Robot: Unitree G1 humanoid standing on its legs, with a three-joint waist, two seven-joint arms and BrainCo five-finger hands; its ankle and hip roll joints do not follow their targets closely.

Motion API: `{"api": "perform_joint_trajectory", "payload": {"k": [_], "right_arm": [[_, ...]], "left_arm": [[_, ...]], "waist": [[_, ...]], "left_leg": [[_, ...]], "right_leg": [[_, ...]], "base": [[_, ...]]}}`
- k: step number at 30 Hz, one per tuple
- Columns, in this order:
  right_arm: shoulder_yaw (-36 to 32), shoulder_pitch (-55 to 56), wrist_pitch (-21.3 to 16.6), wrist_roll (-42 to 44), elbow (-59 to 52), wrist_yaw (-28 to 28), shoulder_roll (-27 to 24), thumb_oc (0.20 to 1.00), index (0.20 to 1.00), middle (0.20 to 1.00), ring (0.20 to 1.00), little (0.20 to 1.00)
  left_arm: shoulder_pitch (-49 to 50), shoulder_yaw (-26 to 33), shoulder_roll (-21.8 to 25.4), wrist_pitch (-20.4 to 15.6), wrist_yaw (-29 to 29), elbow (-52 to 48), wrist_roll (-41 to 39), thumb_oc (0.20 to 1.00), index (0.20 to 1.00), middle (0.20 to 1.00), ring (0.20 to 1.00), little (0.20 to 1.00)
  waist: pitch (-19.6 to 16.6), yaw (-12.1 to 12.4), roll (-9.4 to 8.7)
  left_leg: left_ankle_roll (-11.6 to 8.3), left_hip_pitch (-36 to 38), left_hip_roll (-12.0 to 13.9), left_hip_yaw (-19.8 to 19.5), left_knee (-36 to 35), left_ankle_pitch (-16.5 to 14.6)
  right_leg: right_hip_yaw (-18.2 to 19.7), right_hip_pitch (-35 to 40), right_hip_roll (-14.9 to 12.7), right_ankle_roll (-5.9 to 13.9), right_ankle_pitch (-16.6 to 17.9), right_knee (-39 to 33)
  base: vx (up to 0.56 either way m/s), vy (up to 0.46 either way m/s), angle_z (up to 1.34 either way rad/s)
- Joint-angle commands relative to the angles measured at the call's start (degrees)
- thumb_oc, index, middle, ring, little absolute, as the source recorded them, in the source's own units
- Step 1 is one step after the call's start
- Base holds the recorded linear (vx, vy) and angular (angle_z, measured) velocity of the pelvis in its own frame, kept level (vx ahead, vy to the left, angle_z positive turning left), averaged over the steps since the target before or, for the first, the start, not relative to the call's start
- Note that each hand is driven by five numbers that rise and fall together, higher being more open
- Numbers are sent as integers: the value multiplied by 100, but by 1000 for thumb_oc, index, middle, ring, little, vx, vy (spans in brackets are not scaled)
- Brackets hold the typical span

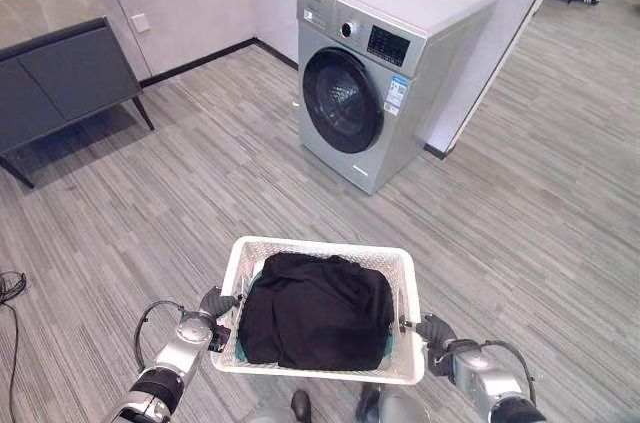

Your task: Grab the laundry basket,head to the washer,open it,put in the laundry and shut it.

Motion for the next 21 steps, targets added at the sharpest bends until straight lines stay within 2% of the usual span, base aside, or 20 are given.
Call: {"api": "perform_joint_trajectory", "payload": {"k": [1, 2, 3, 4, 8, 10, 12, 13, 15, 16, 17, 19, 20, 21], "right_arm": [[-541, -171, -271, 636, -132, 373, -296, 200, 200, 200, 200, 200], [-570, -99, -257, 670, -118, 409, -305, 200, 200, 200, 200, 200], [-568, -97, -258, 671, -118, 410, -305, 200, 200, 200, 200, 200], [-589, -46, -273, 665, -108, 412, -338, 200, 200, 200, 200, 200], [-549, -23, -276, 735, -103, 408, -364, 200, 200, 200, 200, 200], [-496, -28, -274, 713, -76, 412, -397, 200, 200, 200, 200, 200], [-421, -64, -299, 676, -152, 393, -444, 200, 200, 200, 200, 200], [-387, -112, -315, 706, -184, 349, -471, 200, 200, 200, 200, 200], [-372, -138, -337, 761, -204, 316, -517, 200, 200, 200, 200, 200], [-363, -146, -341, 754, -239, 305, -537, 200, 200, 200, 200, 200], [-419, -138, -323, 764, -269, 206, -607, 200, 200, 200, 200, 200], [-454, -108, -352, 758, -324, 164, -591, 200, 200, 200, 200, 200], [-440, -57, -390, 695, -479, 171, -579, 200, 200, 200, 200, 200], [-440, -55, -389, 695, -481, 171, -579, 200, 200, 200, 200, 200]], "left_arm": [[-392, 493, 127, -520, -313, -392, -537, 200, 200, 200, 200, 200], [-366, 509, 93, -523, -315, -336, -479, 200, 200, 200, 200, 200], [-364, 509, 92, -524, -315, -335, -479, 200, 200, 200, 200, 200], [-315, 515, 51, -522, -319, -305, -461, 200, 200, 200, 200, 200], [-262, 505, -11, -524, -329, -239, -414, 200, 200, 200, 200, 200], [-237, 521, -22, -537, -330, -191, -444, 200, 200, 200, 200, 200], [-205, 559, -34, -557, -302, -185, -481, 200, 200, 200, 200, 200], [-242, 546, -29, -547, -291, -183, -503, 200, 200, 200, 200, 200], [-290, 556, -16, -545, -276, -229, -559, 200, 200, 200, 200, 200], [-310, 552, -4, -558, -270, -246, -595, 200, 200, 200, 200, 200], [-472, 498, -60, -545, -244, -288, -662, 200, 200, 200, 200, 200], [-544, 473, -99, -550, -204, -239, -656, 200, 200, 200, 200, 200], [-536, 499, -127, -560, -177, -195, -632, 200, 200, 200, 200, 200], [-535, 498, -127, -561, -177, -195, -632, 200, 200, 200, 200, 200]], "waist": [[-25, 74, 63], [-108, 21, 23], [-109, 17, 25], [-199, -46, 28], [-303, -116, 44], [-319, -118, 37], [-272, -89, 31], [-203, -80, -62], [-27, 13, -163], [24, 24, -196], [126, 54, -180], [162, 100, -157], [182, 115, -161], [184, 119, -166]], "left_leg": [[-527, 328, 86, -405, 378, 136], [-565, 463, 91, -453, 418, 74], [-567, 469, 94, -457, 412, 75], [-638, 582, 164, -537, 475, 104], [-861, 599, 358, -666, 779, 267], [-998, 497, 445, -701, 1125, 506], [-1225, 277, 592, -673, 1886, 943], [-1408, -68, 635, -582, 2572, 1443], [-1482, -451, 681, -471, 3365, 1700], [-1458, -544, 739, -334, 3550, 1702], [-1344, -978, 1156, 218, 2999, 1612], [-1235, -1198, 1231, 368, 2334, 1286], [-1157, -1399, 1238, 396, 1623, 1202], [-1156, -1387, 1232, 402, 1607, 1209]], "right_leg": [[90, 551, -23, 230, 598, -181], [240, 679, 88, 169, 555, -211], [234, 687, 92, 169, 557, -220], [275, 749, 244, 77, 487, -107], [32, 940, 498, -99, 282, -84], [-10, 1037, 614, -209, 185, -160], [-31, 1227, 804, -365, 73, -335], [-55, 1406, 831, -474, -23, -505], [-69, 1589, 842, -614, -91, -599], [-107, 1661, 850, -640, -130, -644], [-299, 1876, 919, -654, -232, -813], [-324, 1952, 944, -582, -284, -854], [-288, 1980, 955, -509, -331, -845], [-284, 1983, 950, -508, -332, -845]], "base": [[262, -113, 15], [181, -86, 22], [359, -184, 19], [249, -149, 27], [246, -231, 36], [201, -247, 3], [189, -302, 0], [165, -349, -17], [112, -291, -15], [176, -331, -30], [172, -265, -21], [165, -118, 25], [119, -15, 34], [125, 12, 6]]}}
